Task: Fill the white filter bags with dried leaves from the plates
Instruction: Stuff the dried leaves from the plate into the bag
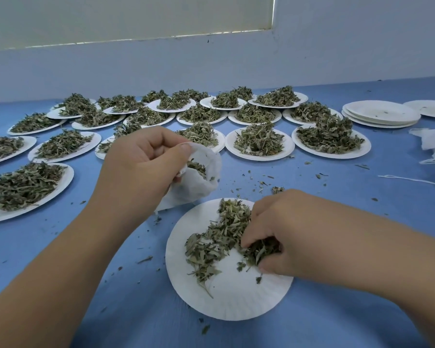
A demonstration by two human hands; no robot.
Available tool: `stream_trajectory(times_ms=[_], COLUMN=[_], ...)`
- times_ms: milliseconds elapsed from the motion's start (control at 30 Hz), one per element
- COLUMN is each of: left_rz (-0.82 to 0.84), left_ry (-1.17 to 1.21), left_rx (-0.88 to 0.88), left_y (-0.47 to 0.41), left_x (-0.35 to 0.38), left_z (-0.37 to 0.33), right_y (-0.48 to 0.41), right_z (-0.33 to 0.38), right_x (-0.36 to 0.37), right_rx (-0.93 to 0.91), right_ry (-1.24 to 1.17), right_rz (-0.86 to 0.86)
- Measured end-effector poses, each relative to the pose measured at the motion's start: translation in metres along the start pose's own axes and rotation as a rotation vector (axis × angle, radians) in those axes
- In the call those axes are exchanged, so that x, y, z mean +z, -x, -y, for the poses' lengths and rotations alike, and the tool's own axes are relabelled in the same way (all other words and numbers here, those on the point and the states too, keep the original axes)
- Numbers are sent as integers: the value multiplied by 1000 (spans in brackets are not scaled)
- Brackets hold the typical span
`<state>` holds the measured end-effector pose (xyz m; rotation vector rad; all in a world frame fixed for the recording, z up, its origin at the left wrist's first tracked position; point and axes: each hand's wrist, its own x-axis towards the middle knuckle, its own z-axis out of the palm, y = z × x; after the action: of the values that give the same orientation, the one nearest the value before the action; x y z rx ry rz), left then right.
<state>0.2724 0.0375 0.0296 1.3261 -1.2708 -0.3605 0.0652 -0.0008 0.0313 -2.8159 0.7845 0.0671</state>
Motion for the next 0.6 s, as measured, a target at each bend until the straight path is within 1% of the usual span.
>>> stream_trajectory(times_ms=[200, 300, 367, 500, 600], left_rz=[-10, -30, -49, -65, -62], left_ry=[-26, -33, -62, -176, -225], left_rx=[21, 25, 41, 104, 134], left_y=[0, 1, 1, 2, 4], left_x=[-1, -1, -2, -3, -1], left_z=[0, 0, -1, -5, -5], right_y=[0, 1, 4, 6, 5], right_z=[5, 1, -4, -15, -25], right_x=[3, 2, -1, -11, -15], right_rx=[1, 5, 1, -18, -34], right_ry=[21, -37, -118, -362, -525], right_rz=[-49, -76, -93, -135, -128])
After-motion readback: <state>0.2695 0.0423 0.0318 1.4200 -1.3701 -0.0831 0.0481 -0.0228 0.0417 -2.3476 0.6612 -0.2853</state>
